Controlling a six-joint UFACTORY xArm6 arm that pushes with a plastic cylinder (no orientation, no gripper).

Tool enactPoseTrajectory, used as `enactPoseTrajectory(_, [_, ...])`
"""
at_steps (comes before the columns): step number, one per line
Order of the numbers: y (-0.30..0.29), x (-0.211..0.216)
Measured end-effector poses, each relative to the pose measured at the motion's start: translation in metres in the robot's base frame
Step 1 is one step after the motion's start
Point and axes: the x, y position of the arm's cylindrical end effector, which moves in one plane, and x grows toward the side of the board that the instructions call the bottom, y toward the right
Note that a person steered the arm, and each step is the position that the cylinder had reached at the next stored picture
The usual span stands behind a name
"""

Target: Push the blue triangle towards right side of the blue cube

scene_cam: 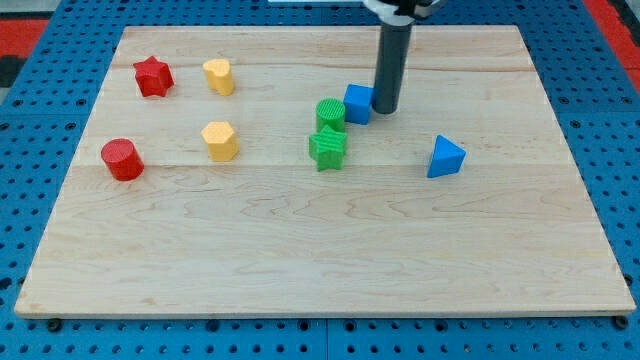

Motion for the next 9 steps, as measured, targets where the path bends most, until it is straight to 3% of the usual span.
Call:
enactPoseTrajectory(1, [0.010,0.006])
enactPoseTrajectory(3, [0.158,0.026])
enactPoseTrajectory(4, [0.187,0.075])
enactPoseTrajectory(5, [0.159,0.109])
enactPoseTrajectory(7, [-0.001,0.090])
enactPoseTrajectory(8, [-0.043,0.082])
enactPoseTrajectory(9, [-0.030,0.105])
